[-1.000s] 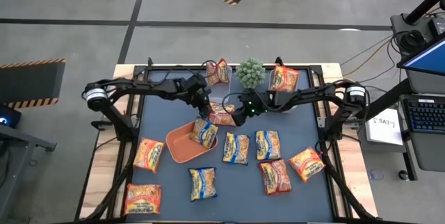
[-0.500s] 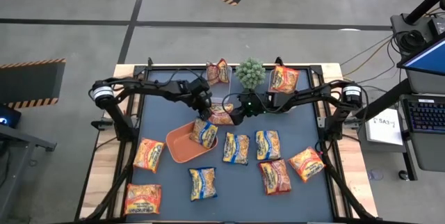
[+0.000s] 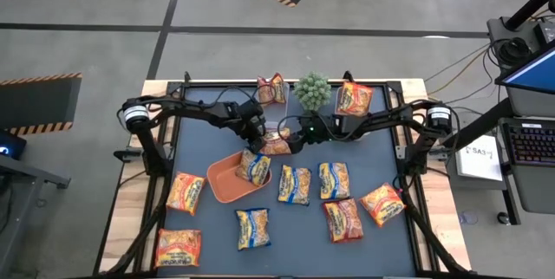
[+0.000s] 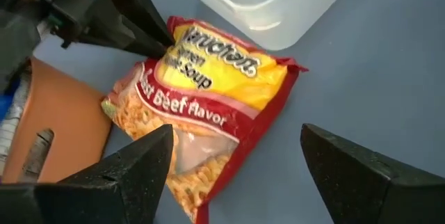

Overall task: Sort Maruchan noodles
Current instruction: Put the red noodle pack into the transparent bin

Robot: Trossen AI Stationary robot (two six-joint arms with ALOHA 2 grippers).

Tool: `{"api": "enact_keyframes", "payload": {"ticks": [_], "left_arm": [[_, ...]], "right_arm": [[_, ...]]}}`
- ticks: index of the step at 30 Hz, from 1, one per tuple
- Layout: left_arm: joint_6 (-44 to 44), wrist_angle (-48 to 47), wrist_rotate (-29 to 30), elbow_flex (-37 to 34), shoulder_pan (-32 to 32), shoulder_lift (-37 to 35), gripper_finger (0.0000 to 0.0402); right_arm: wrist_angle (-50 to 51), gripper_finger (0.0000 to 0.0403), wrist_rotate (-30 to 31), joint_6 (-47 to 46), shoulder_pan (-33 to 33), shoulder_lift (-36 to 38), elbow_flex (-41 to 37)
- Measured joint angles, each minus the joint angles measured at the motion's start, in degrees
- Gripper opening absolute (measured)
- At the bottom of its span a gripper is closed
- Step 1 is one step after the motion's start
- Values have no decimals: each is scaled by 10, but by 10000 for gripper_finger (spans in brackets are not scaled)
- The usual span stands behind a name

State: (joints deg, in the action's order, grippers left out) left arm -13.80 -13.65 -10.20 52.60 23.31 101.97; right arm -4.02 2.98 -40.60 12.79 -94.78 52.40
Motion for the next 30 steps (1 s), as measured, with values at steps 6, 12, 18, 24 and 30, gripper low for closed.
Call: {"api": "enact_keyframes", "payload": {"ticks": [6, 12, 18, 24, 30], "left_arm": [[0, 6, 0, 0, 0, 0, 47], [-1, 12, 3, 0, -4, 1, 47], [-7, 15, 3, -1, -8, 1, 47], [-9, 19, 3, -1, -9, 1, 47], [-8, 27, 2, -2, -9, 2, 47]], "right_arm": [[-55, 304, 1, -21, 5, 0, -30], [-108, 304, -7, -38, 9, -28, -47], [-205, 303, -70, -51, 11, -81, -47], [-268, 301, -108, -47, 15, -94, -41], [-302, 291, -132, -36, 15, -88, -41]]}}
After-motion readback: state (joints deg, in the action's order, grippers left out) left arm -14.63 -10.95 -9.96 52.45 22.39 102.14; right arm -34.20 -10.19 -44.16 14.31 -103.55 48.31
